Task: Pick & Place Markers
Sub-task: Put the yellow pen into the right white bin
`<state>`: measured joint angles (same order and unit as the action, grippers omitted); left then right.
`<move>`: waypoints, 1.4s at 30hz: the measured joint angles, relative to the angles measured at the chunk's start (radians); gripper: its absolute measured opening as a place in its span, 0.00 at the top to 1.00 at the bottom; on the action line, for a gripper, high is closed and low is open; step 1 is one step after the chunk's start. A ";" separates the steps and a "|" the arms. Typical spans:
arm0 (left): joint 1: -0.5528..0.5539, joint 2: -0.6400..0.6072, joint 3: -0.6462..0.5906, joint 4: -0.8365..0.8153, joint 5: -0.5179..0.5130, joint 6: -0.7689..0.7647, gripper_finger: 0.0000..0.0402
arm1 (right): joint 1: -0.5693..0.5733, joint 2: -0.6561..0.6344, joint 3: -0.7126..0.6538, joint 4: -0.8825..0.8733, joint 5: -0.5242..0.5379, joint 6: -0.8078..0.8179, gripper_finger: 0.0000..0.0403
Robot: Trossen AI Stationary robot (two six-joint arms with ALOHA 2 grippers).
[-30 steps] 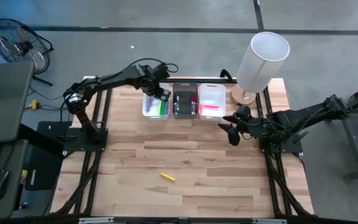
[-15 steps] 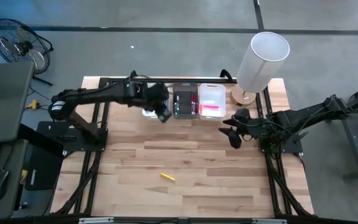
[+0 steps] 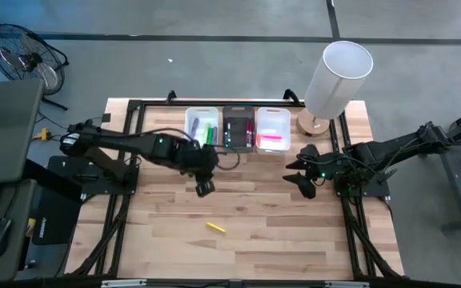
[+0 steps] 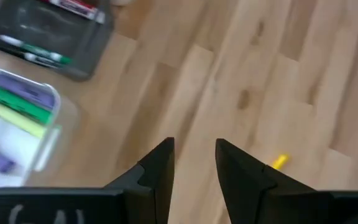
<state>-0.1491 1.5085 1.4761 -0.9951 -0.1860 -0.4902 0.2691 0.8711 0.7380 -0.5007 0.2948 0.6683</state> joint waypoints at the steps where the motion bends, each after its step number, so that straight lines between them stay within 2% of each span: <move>1: -0.016 0.000 0.000 0.000 0.000 -0.019 0.72 | 0.000 0.000 0.000 -0.003 -0.009 -0.005 0.47; 6: -0.103 0.000 0.000 -0.001 -0.004 -0.086 0.72 | 0.000 0.000 0.000 -0.004 -0.025 -0.040 0.47; 13: -0.174 0.041 -0.001 0.005 0.000 -0.091 0.72 | 0.000 0.000 0.000 -0.004 -0.027 -0.047 0.47; 18: -0.207 0.082 0.000 0.004 0.059 -0.084 0.72 | 0.000 0.000 0.000 -0.011 -0.029 -0.044 0.47; 24: -0.234 0.175 -0.001 -0.004 0.166 0.009 0.71 | 0.003 0.000 0.000 -0.011 -0.041 -0.045 0.47; 32: -0.301 0.251 0.001 -0.009 0.176 0.158 0.70 | 0.080 0.064 0.000 0.036 -0.039 0.024 0.47; 35: -0.311 0.260 -0.002 -0.042 0.162 0.186 0.65 | 0.119 0.118 0.000 0.060 -0.027 0.072 0.47; 39: -0.310 0.258 0.000 -0.065 0.135 0.206 0.53 | 0.167 0.188 0.000 0.100 -0.013 0.138 0.47; 42: -0.309 0.258 0.000 -0.085 0.153 0.249 0.45 | 0.198 0.235 0.000 0.155 -0.014 0.174 0.47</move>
<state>-0.4585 1.7663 1.4757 -1.0800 -0.0329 -0.2411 0.4672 1.1058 0.7380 -0.3457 0.2810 0.8420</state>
